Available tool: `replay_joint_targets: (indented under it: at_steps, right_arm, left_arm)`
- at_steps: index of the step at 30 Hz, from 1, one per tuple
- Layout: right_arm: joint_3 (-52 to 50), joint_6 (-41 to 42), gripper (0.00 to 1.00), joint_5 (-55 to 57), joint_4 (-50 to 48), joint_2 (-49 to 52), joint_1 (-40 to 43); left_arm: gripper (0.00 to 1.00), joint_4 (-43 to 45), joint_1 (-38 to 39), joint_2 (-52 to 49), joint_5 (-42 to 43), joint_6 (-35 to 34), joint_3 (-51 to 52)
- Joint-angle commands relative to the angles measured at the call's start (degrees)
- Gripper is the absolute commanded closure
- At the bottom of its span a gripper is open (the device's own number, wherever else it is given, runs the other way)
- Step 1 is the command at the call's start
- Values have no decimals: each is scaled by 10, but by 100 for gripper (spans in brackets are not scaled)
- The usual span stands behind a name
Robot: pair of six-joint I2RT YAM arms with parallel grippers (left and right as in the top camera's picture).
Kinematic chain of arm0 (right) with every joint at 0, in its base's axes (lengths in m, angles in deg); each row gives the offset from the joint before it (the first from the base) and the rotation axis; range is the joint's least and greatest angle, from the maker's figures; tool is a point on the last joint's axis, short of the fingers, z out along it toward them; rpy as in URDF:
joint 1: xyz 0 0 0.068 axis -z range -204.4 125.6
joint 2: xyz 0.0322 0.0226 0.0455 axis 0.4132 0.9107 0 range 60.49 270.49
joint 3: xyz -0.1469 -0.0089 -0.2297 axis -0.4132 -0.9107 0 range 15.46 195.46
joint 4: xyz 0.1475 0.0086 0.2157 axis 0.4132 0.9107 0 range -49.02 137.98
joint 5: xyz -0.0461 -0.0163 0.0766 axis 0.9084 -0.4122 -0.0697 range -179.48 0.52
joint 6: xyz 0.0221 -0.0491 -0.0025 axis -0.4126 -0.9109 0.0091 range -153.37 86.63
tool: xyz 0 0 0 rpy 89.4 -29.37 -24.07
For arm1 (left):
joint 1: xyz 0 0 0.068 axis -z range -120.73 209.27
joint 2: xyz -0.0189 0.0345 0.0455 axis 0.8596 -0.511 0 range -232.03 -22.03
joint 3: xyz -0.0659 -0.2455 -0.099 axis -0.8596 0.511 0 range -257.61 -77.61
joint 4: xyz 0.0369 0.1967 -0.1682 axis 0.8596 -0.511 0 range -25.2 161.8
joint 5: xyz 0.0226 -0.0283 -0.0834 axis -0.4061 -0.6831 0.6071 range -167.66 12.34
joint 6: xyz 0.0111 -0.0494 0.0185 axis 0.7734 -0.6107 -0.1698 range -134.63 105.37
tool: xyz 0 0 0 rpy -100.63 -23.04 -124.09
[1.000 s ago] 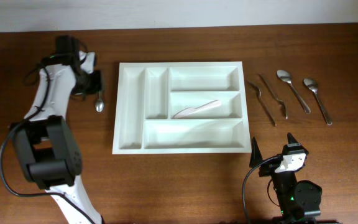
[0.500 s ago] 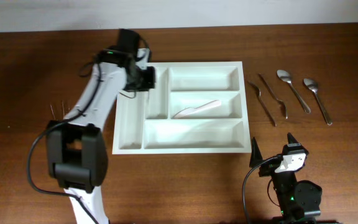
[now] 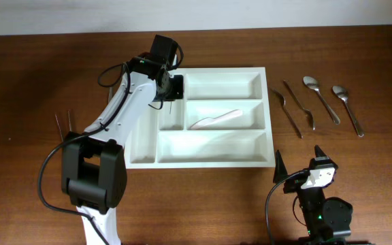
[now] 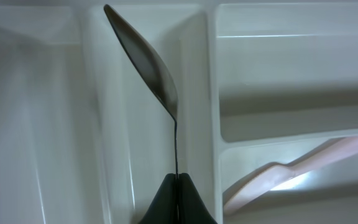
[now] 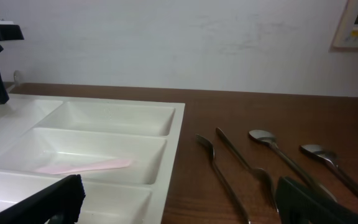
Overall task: Pack container
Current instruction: 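Place the small spoon into the tray's narrow left compartment, then move the left gripper back and grasp the teaspoon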
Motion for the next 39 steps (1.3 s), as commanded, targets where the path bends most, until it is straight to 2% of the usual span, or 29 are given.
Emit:
replay_joint_targets:
  at_steps: [1,3,4,5,6,7,12,18,24,25,29,39]
  right_arm:
    - [-4,1,1,7,1,-5,3]
    - [-4,1,1,7,1,-5,3]
    - [-4,1,1,7,1,-5,3]
    - [-4,1,1,7,1,-5,3]
    - [-4,1,1,7,1,-5,3]
    - [-4,1,1,7,1,-5,3]
    - [-4,1,1,7,1,-5,3]
    - [-4,1,1,7,1,-5,3]
    - [-4,1,1,7,1,-5,3]
    - [-4,1,1,7,1,-5,3]
    - [-4,1,1,7,1,-5,3]
    - [-4,1,1,7,1,-5,3]
  left_arm:
    - [98,2,-2,-8,-12,-10,-6]
    - [97,2,-2,-22,-12,-10,-6]
    - [91,2,-2,-28,-12,-10,-6]
    - [67,4,-2,-35,-12,-10,-6]
    - [51,4,-2,-38,-12,-10,-6]
    - [45,4,-2,-40,-12,-10,-6]
    - [42,-11,-15,-33,-29,10,-27]
    - [40,-174,-77,0,-138,12,-141]
    - [39,-274,-158,33,-130,12,-176]
    - [36,-278,-166,31,-132,12,-174]
    - [33,-264,-193,23,-132,16,-141]
    - [33,-132,-221,19,-121,16,24]
